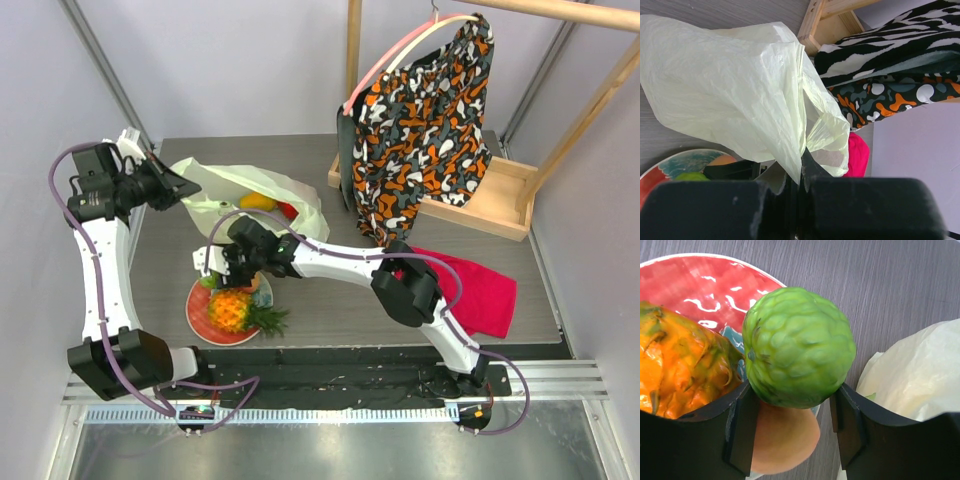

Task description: Take the fake fruits out of the plastic bag

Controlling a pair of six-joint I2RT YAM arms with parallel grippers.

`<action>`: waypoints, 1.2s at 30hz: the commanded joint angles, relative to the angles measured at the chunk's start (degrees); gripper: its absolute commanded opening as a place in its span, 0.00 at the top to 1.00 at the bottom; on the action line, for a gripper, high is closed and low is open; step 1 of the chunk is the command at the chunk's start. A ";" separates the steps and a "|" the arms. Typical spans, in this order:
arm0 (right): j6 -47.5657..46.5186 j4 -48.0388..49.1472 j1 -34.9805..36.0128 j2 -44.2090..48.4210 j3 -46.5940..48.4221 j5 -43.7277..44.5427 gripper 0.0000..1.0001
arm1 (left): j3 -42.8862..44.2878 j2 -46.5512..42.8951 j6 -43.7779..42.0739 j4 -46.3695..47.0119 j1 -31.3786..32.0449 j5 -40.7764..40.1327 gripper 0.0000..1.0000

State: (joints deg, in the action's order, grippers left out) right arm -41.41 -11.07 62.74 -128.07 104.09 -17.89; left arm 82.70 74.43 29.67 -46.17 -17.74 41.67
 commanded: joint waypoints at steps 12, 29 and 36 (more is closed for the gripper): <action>1.77 5.80 -0.25 0.89 -1.53 2.15 0.16 | 1.33 2.20 0.91 3.02 -0.98 2.36 1.00; 8.71 -7.83 -2.00 23.64 -2.39 2.42 0.16 | 0.72 5.46 -0.75 2.23 -0.81 3.15 1.00; 12.31 -5.80 -7.53 26.21 -8.12 3.65 0.45 | -2.01 1.86 -5.76 -3.38 -0.72 4.30 1.00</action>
State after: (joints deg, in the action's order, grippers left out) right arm -32.53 -17.15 58.76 -99.50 98.32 -15.42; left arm 81.14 80.03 28.03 -45.95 -18.15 43.79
